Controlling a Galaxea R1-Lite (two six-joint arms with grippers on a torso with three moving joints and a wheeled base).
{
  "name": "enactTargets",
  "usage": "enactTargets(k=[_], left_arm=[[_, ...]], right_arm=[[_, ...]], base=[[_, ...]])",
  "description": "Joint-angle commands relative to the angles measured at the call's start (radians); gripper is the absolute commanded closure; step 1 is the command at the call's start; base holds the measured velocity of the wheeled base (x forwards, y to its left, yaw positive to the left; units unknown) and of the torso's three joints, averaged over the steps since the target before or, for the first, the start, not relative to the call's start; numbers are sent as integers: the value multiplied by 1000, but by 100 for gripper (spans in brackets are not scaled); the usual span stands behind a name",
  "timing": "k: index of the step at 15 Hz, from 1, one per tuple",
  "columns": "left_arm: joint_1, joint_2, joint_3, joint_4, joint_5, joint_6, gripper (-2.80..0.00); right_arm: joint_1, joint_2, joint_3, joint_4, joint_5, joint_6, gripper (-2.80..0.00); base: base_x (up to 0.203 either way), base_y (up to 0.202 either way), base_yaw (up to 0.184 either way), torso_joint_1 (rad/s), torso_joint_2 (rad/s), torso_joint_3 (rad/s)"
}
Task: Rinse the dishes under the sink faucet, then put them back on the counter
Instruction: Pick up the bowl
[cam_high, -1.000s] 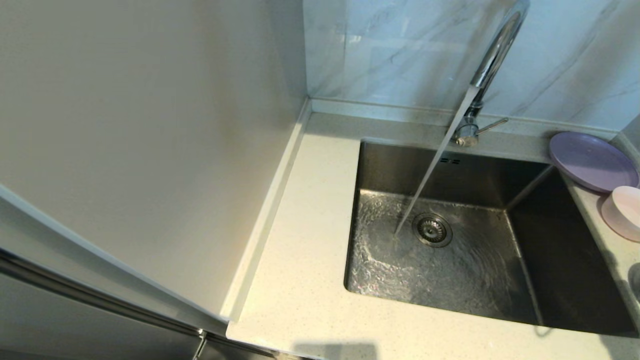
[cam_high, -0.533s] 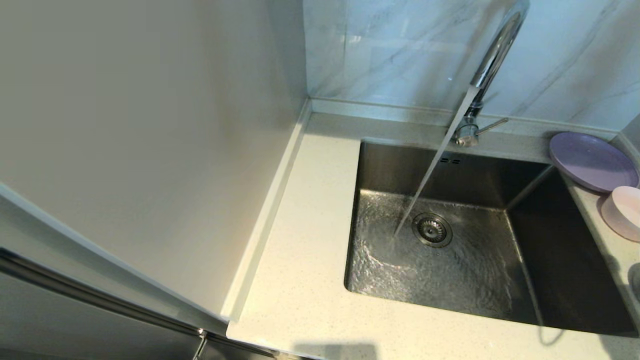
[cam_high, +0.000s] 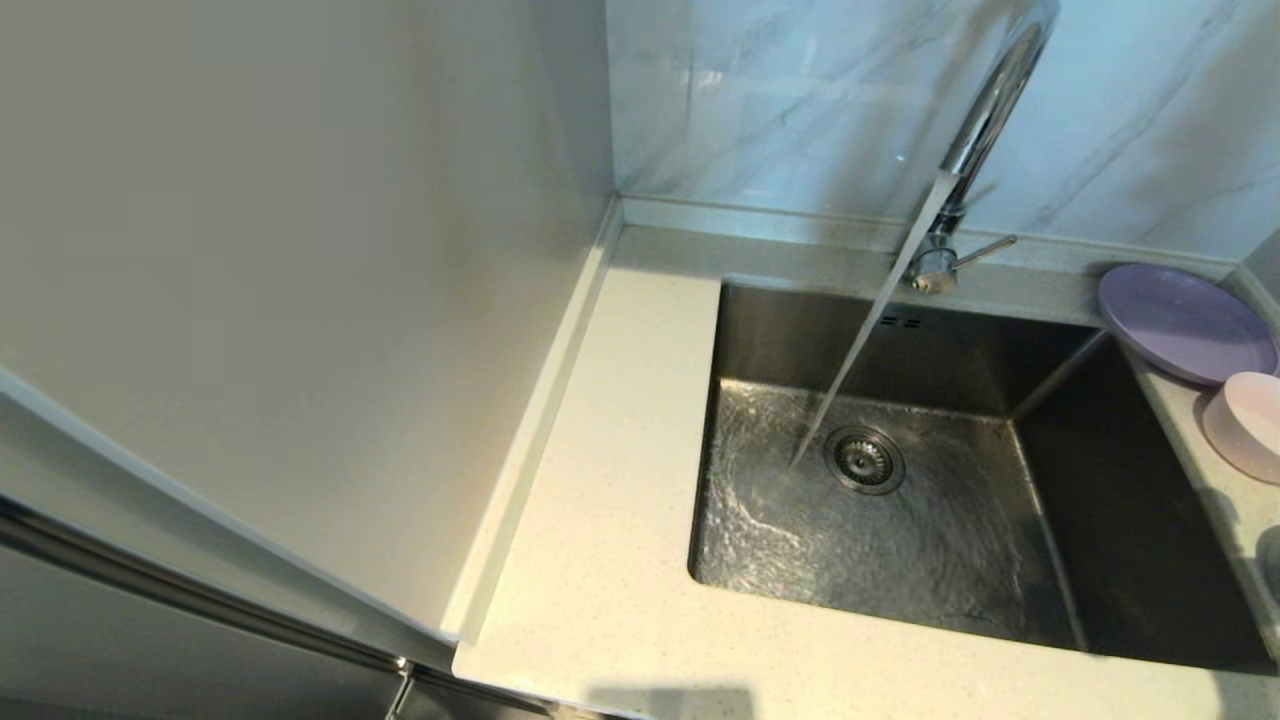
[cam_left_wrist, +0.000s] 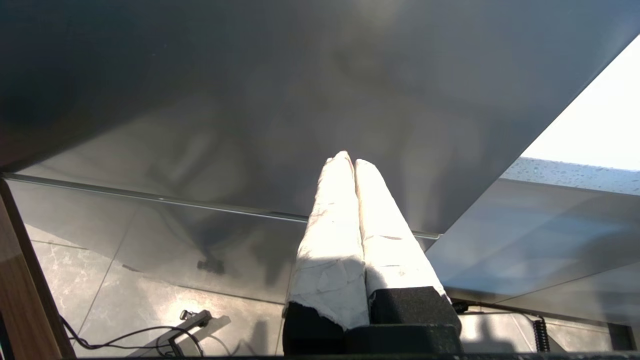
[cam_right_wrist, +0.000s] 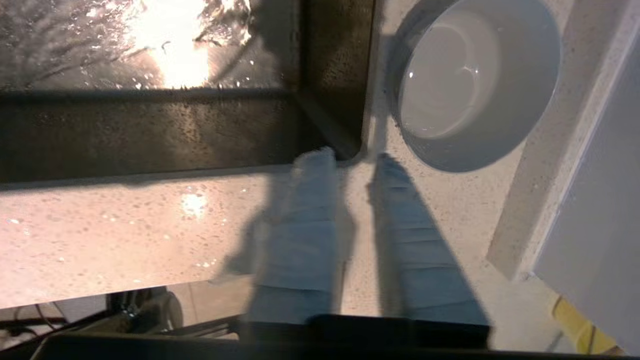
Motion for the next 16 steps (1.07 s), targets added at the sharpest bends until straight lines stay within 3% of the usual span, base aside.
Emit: enactTargets(k=[1,9,12,16], left_arm=[[0,0,0,0,1,0,0],[0,0,0,0,1,0,0],[0,0,0,0,1,0,0],[0,0,0,0,1,0,0]], right_arm=[[-5,43,-3,5,-7,-1,-280],[-26,80,-35,15,-5,5,-280],[-42,126,-121,109,-1,46,-280],[-146,212,-206,210,70,62,-280]], base=[[0,0,0,0,0,0],[0,0,0,0,0,0],[0,0,0,0,0,0],[0,0,0,0,0,0]])
